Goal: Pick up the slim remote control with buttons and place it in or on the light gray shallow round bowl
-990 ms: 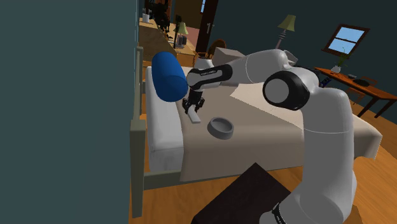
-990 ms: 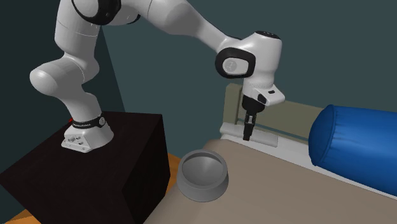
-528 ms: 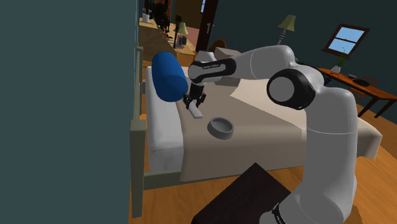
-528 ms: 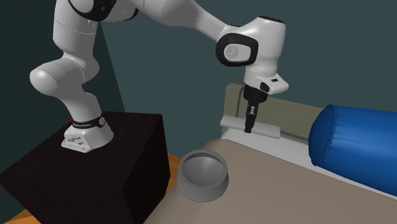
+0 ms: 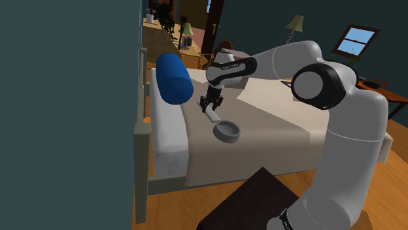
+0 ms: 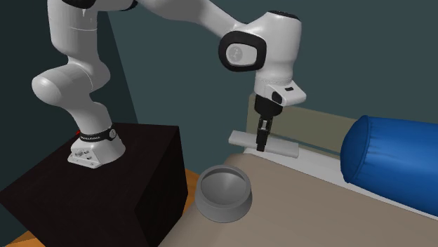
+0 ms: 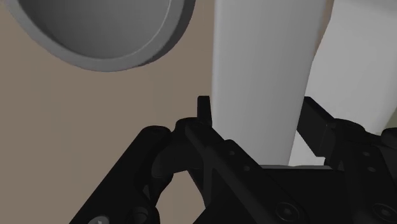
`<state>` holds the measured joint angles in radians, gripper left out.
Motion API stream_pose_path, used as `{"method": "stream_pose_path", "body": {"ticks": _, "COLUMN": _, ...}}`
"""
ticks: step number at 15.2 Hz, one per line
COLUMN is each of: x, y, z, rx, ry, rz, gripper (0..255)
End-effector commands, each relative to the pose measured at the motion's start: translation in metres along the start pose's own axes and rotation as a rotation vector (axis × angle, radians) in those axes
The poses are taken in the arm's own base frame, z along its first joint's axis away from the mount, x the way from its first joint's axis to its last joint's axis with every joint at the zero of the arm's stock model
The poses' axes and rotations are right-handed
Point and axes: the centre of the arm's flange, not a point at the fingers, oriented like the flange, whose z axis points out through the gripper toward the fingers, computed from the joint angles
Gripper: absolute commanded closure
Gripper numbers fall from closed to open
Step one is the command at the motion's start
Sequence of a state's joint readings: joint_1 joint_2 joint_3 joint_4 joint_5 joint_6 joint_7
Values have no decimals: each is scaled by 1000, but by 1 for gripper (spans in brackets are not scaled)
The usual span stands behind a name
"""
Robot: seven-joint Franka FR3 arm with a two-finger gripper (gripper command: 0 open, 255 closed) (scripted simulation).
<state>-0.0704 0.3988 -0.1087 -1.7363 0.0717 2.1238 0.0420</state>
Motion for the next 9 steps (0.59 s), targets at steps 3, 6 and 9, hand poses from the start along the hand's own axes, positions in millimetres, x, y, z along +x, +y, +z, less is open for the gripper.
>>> {"method": "stream_pose_path", "body": {"ticks": 3, "x": -33, "y": 42, "z": -2, "rx": 0, "ry": 0, "rz": -1, "gripper": 255}}
{"method": "stream_pose_path", "body": {"ticks": 6, "x": -55, "y": 75, "z": -3, "rx": 0, "ry": 0, "rz": -1, "gripper": 255}}
{"method": "stream_pose_path", "body": {"ticks": 9, "x": -78, "y": 108, "z": -4, "rx": 0, "ry": 0, "rz": -1, "gripper": 255}}
